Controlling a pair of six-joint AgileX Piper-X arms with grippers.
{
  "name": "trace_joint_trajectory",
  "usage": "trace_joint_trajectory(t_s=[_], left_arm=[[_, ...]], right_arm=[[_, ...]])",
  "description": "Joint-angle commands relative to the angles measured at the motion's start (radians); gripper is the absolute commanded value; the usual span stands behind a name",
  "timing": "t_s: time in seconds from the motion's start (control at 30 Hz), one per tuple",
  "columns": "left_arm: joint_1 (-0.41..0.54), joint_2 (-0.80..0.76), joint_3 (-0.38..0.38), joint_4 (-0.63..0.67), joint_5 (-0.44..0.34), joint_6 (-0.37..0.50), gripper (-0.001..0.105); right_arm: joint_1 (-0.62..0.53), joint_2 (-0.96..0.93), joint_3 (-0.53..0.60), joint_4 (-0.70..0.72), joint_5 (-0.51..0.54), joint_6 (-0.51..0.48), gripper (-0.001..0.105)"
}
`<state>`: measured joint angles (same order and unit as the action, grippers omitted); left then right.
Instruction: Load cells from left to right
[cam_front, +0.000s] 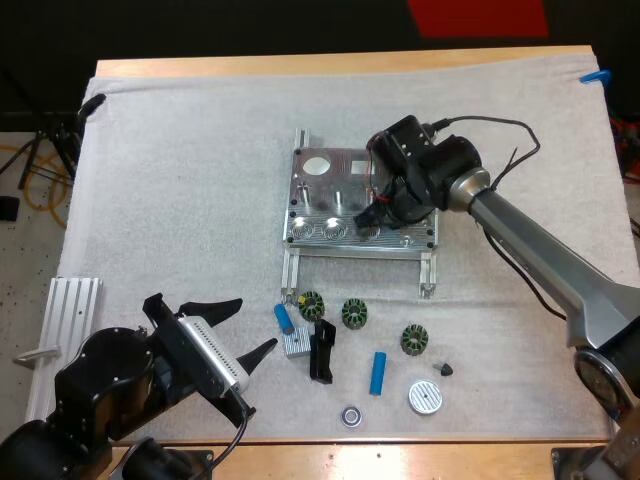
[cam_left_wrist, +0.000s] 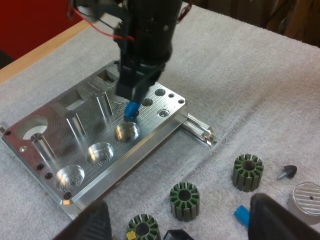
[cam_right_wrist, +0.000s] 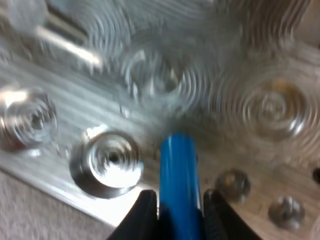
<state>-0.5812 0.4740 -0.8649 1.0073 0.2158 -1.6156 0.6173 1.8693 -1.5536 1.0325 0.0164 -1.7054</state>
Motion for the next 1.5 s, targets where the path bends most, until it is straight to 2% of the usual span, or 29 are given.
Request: trace_joint_trajectory(t_s=[0.0, 0.2, 0.37, 0.53, 0.83, 1.47], left_arm=[[0.0, -0.003, -0.002, -0.018, -0.011, -0.011, 0.058], [0.0, -0.003, -0.002, -0.018, -0.011, -0.011, 0.058], [0.0, -0.003, -0.002, -0.018, -0.011, -0.011, 0.058], [0.0, -0.003, -0.002, -0.018, -0.011, -0.011, 0.058], [0.0, -0.003, -0.002, -0.018, -0.011, -0.011, 0.058], [0.0, -0.003, -0.002, -0.018, -0.011, -0.011, 0.058]], right_arm=[[-0.001, 0.025, 0.006, 0.026, -0.016, 0.004, 0.0], [-0.001, 0.025, 0.0, 0.037, -0.016, 0.004, 0.0], [-0.001, 0.023, -0.039, 0.044, 0.033, 0.004, 0.0], [-0.001, 0.023, -0.053, 0.033, 0.033, 0.0, 0.0], [-0.001, 0.017, -0.075, 0.116, 0.033, -0.011, 0.0], [-0.001, 0.046, -0.078, 0.111, 0.026, -0.011, 0.0]])
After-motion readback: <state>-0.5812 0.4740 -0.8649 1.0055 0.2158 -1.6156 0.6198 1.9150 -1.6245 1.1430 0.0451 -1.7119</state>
